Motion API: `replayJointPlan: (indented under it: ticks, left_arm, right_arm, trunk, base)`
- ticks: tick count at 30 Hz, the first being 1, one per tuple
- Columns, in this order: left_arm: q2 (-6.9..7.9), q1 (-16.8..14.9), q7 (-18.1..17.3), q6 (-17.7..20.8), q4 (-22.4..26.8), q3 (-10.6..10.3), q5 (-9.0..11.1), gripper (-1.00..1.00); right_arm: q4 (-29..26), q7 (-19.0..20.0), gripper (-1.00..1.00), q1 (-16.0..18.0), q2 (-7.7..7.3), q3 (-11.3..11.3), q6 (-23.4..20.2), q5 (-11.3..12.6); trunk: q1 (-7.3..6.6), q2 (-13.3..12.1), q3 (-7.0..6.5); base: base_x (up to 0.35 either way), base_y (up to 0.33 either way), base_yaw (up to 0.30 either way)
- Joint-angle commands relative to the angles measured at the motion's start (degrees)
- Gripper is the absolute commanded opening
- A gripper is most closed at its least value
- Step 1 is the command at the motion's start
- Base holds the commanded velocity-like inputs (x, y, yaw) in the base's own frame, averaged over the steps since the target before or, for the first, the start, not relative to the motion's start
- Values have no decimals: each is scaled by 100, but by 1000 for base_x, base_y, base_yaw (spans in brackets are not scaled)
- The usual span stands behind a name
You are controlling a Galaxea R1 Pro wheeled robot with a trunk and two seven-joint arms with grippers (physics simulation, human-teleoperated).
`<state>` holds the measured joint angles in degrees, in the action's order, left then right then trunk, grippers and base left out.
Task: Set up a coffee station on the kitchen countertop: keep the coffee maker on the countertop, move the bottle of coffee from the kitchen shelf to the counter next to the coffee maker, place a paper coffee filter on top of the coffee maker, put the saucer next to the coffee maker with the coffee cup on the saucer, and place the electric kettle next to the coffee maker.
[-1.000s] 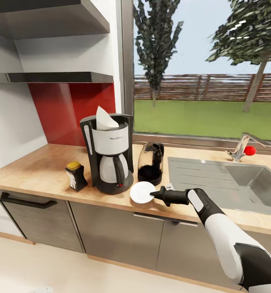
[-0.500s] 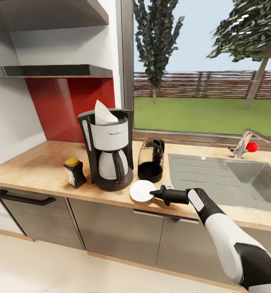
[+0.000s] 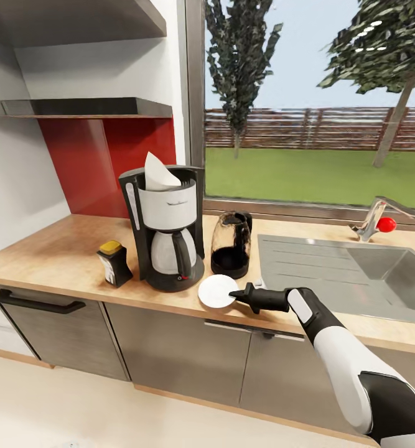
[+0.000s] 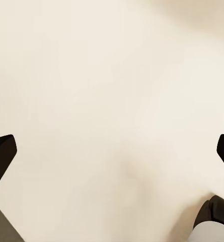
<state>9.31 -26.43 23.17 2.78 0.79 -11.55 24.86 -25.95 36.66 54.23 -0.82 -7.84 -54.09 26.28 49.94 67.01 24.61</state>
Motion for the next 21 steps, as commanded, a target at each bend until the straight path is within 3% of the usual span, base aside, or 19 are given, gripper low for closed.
replayJointPlan:
  ticks: [1,21]
  left_arm:
    - [1,-2,21,30,9,-49,37,100]
    - [1,-2,21,30,9,-49,37,100]
  right_arm:
    - [38,-36,-100,0,1,-16,-5,-167]
    - [38,-36,-100,0,3,-16,-5,-167]
  trunk:
    - [1,3,7]
    - [1,3,7]
  base:
    - [0,0,0]
    - [0,0,0]
